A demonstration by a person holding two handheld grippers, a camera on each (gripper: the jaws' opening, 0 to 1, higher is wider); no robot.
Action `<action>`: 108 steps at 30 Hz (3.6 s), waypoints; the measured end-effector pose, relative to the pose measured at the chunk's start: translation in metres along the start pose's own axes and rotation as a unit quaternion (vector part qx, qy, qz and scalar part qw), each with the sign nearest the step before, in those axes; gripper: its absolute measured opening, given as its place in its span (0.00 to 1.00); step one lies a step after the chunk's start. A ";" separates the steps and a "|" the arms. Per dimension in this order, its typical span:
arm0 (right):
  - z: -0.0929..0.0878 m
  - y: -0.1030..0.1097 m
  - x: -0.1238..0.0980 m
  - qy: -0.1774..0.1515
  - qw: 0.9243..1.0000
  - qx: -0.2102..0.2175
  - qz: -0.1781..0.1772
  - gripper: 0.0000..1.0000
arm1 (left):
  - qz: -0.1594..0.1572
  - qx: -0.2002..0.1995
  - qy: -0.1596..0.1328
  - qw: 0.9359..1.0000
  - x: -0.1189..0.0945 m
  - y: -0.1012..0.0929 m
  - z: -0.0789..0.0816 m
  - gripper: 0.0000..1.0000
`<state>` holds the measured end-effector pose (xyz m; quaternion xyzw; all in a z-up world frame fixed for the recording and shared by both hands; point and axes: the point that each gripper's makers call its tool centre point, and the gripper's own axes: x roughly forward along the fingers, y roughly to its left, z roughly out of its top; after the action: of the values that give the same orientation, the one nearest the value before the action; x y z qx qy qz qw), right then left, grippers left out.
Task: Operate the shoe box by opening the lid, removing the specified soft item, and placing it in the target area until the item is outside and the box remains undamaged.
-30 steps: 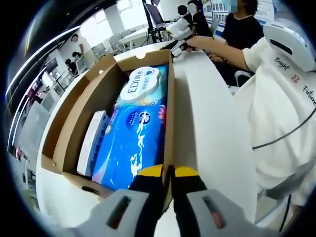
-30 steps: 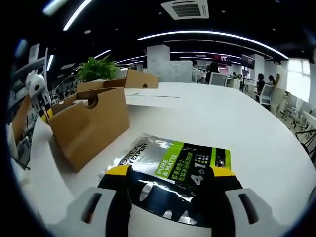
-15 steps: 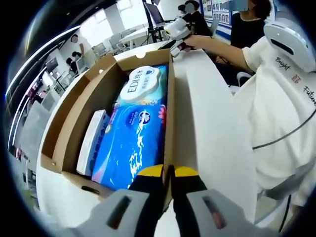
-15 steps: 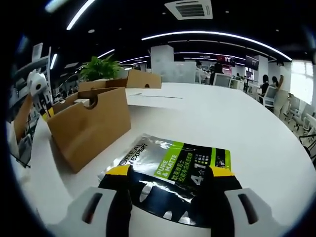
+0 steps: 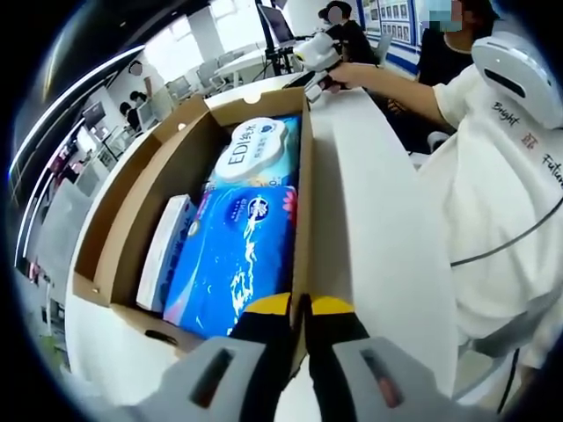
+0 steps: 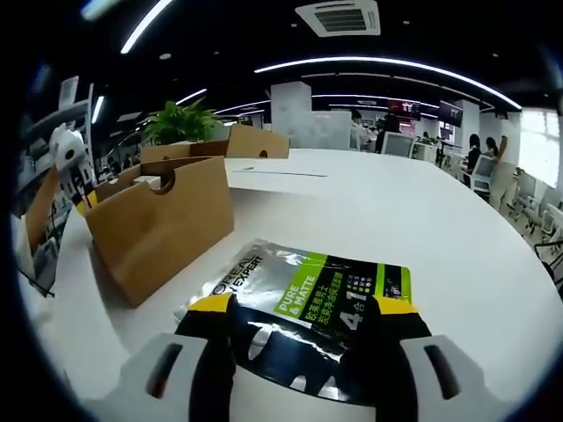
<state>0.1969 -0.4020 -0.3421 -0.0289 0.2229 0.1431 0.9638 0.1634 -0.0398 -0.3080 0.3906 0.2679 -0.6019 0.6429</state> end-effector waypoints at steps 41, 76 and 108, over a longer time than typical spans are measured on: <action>0.053 0.014 -0.029 -0.082 0.995 0.010 0.049 0.63 | -0.005 -0.014 -0.006 1.000 -0.001 -0.003 0.002 0.05; 0.135 0.084 -0.056 -0.116 0.975 -0.101 0.159 0.49 | -0.011 0.003 -0.003 1.000 0.000 -0.004 0.002 0.03; 0.155 0.137 -0.034 -0.077 0.946 -0.196 0.245 0.47 | -0.014 0.004 -0.005 1.000 -0.001 -0.004 0.001 0.03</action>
<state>0.1935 -0.2616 -0.1872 -0.1507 0.1157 0.4171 0.8888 0.1594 -0.0402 -0.3074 0.3861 0.2676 -0.6138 0.6345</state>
